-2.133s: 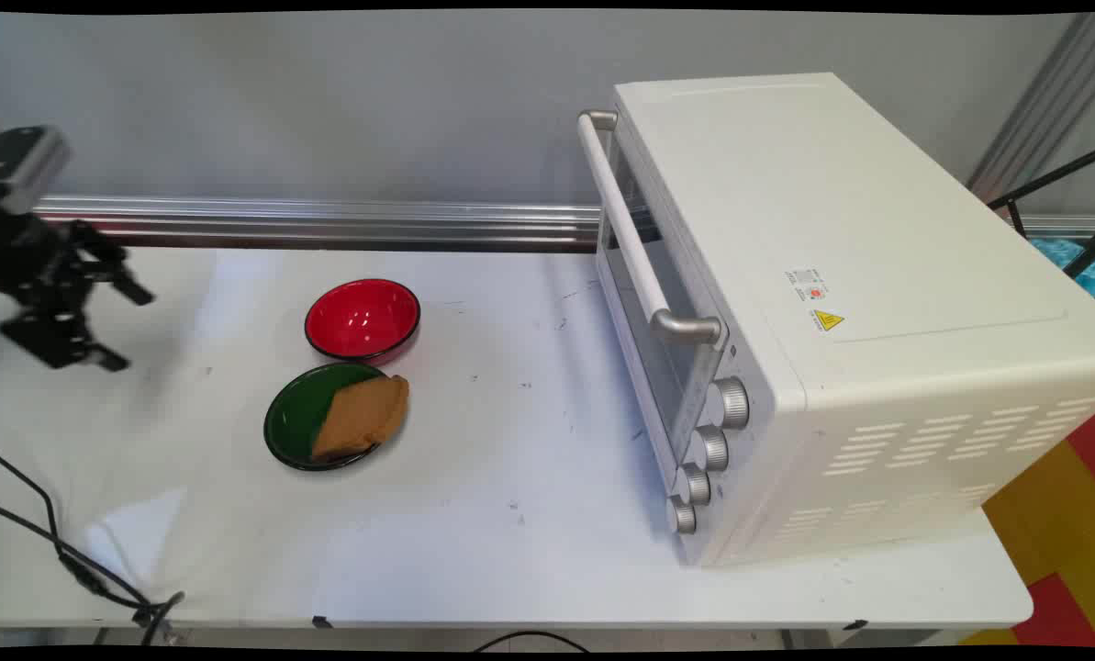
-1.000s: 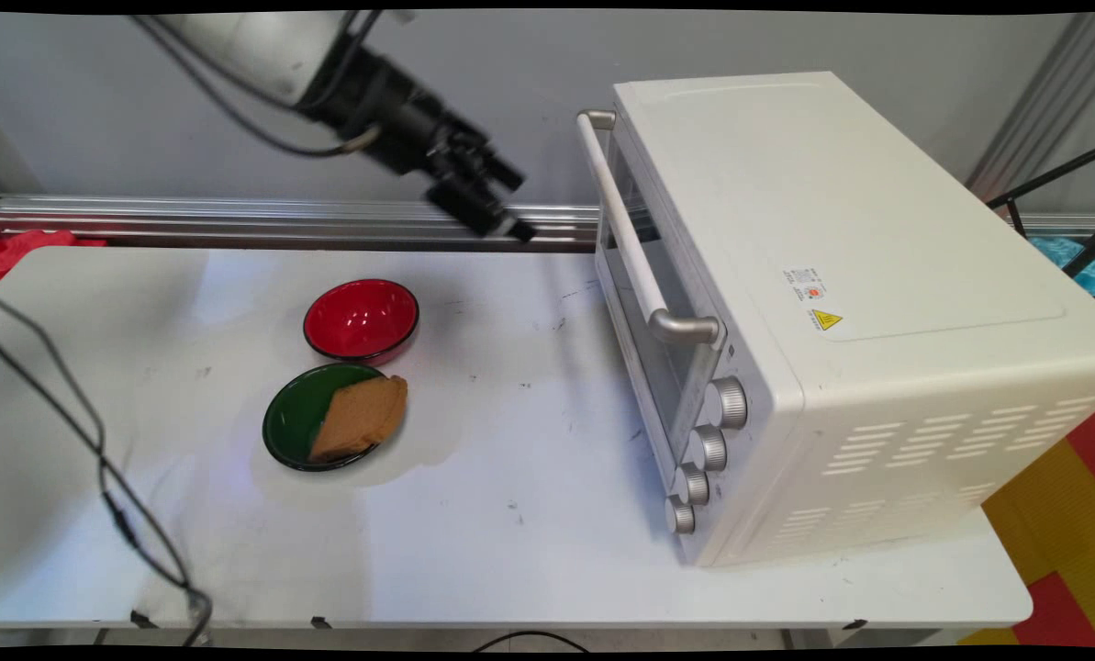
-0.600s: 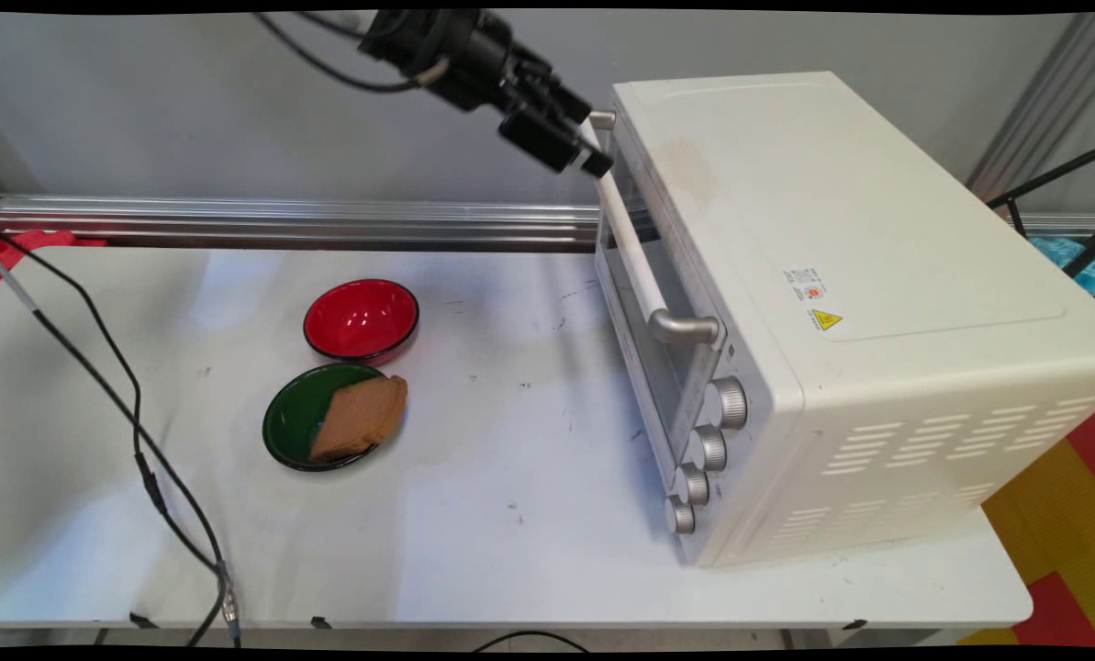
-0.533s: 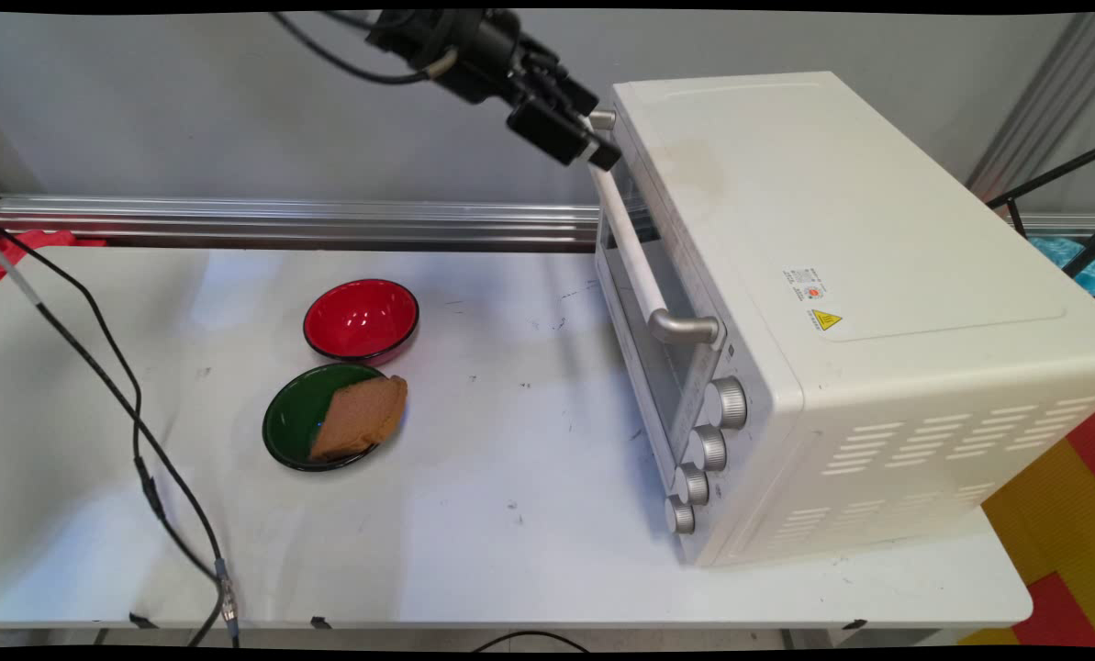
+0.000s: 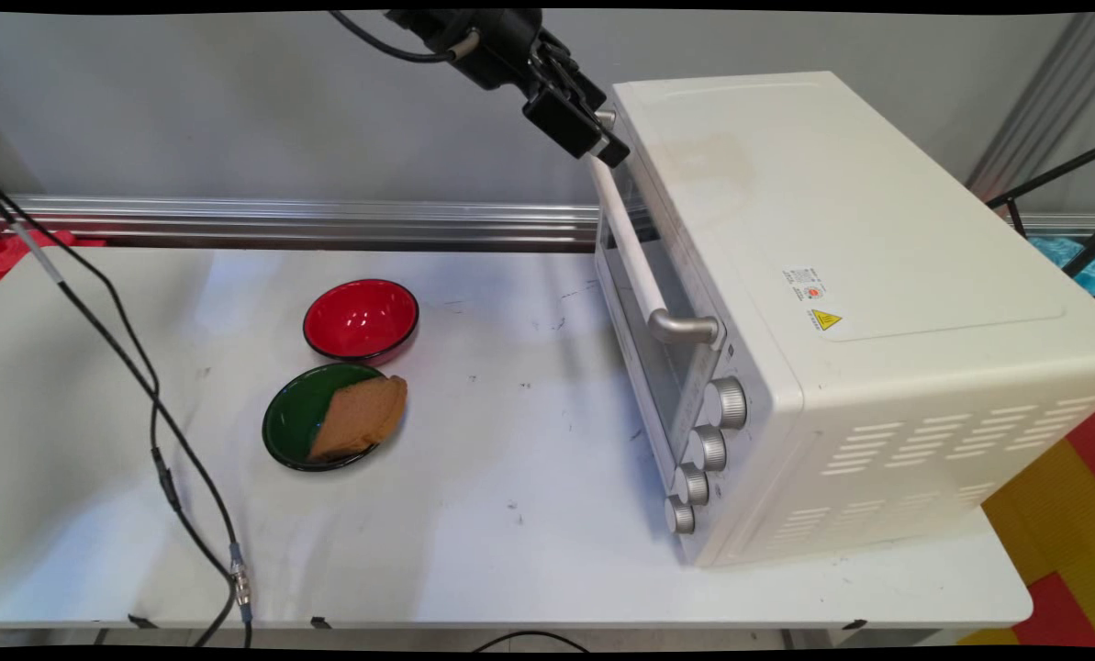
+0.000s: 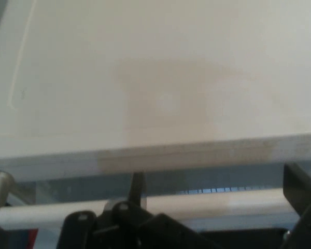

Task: Open the oven

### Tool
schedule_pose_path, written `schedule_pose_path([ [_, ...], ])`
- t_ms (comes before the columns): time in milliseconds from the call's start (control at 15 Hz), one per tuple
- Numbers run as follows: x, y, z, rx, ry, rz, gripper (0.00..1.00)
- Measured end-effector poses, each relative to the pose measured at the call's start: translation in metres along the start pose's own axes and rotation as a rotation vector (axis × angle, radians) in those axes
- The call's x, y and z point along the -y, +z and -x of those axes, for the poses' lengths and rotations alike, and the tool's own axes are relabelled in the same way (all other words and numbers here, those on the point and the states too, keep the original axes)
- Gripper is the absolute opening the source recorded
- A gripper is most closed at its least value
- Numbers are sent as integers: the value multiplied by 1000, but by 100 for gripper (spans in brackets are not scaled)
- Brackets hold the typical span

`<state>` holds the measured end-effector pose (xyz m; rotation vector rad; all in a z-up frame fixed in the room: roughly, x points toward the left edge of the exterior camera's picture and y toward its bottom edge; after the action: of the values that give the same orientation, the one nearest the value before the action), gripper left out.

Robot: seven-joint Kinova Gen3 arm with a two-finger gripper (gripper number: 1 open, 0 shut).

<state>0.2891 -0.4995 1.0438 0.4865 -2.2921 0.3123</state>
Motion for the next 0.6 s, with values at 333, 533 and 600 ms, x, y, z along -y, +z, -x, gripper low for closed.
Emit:
schedule_pose_path([
  [333,2,3,-8,42,-20,19,0],
  [533,3,5,-9,60,-34,33,0],
  [600,3,5,-9,67,-40,40,0],
])
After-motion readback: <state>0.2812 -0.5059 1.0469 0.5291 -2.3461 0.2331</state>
